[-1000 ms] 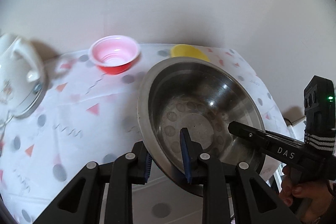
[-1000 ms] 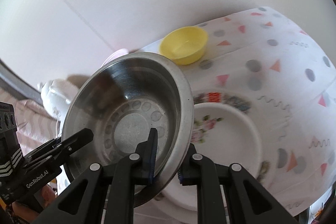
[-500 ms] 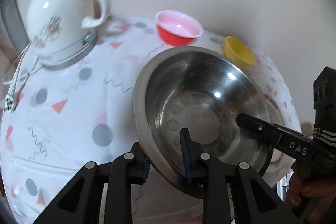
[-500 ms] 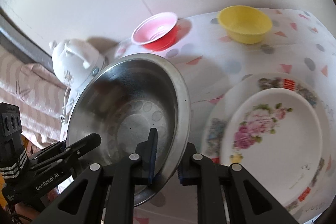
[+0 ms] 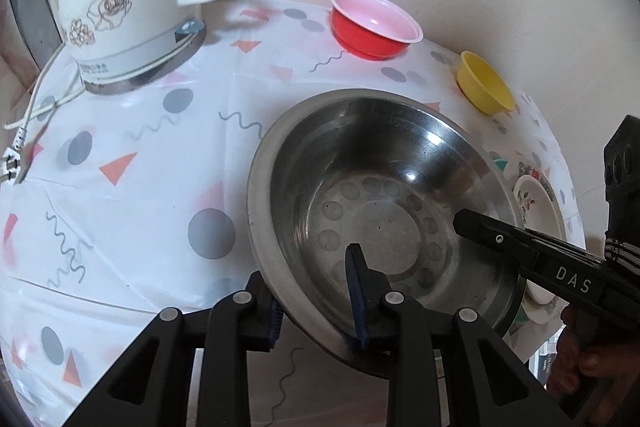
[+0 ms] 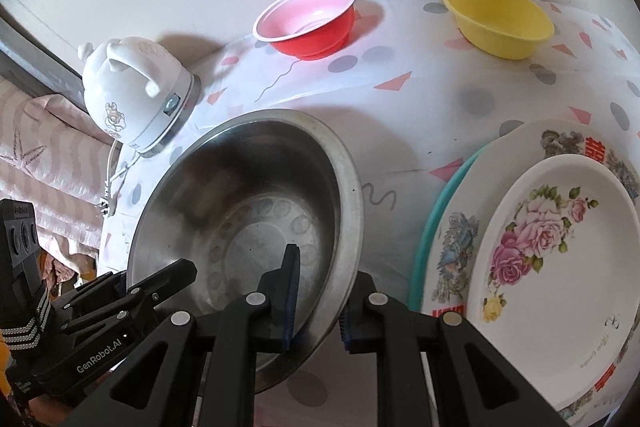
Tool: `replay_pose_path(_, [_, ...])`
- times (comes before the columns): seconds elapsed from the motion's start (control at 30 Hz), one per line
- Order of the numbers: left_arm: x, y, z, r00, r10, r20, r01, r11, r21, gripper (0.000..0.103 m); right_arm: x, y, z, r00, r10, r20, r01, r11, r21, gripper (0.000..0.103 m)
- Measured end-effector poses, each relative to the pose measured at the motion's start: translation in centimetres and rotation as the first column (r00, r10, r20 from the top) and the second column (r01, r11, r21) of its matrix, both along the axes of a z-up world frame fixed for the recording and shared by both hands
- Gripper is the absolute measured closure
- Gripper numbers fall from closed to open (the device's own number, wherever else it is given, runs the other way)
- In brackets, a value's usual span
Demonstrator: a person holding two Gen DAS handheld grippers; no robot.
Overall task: Organize plates and bowls
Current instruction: 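Lower the steel bowl onto the cloth beside the kettle and open the right gripper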
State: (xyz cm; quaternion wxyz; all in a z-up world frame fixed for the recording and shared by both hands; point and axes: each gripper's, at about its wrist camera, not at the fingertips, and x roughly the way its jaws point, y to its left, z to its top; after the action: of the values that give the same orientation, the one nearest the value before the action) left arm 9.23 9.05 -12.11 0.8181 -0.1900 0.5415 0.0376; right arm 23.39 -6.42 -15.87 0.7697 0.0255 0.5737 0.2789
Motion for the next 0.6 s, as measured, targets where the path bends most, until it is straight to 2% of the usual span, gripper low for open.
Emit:
replay_pose_path(0.2, [0.4, 0.4, -0.9, 0.999, 0.01, -0.031, -0.011, 1.0, -0.018, 0.076, 0.4, 0.3, 0.2, 1.0, -0.006, -0.019, 0.006, 1.0, -0.002, 0.084])
replay_pose_path(0.27, [0.4, 0.6, -1.4, 0.999, 0.015, -0.045, -0.017, 0.999, -0.032, 0.076, 0.4, 0.2, 0.9, 1.0, -0.001, -0.021, 0.002, 1.0, 0.019, 0.078])
replay_pose_path(0.37, [0.6, 0.7, -1.9, 0.998, 0.015, -0.056, -0.018, 0.999, -0.042, 0.076, 0.5, 0.2, 1.5, 1.0, 0.018, -0.012, -0.018, 1.0, -0.011, 0.077])
replay_pose_path(0.6, [0.9, 0.7, -2.2, 0.998, 0.008, -0.059, -0.01, 0.999, -0.044, 0.076, 0.8, -1.6, 1.0, 0.996, -0.016, -0.084, 0.013, 0.999, -0.032, 0.077])
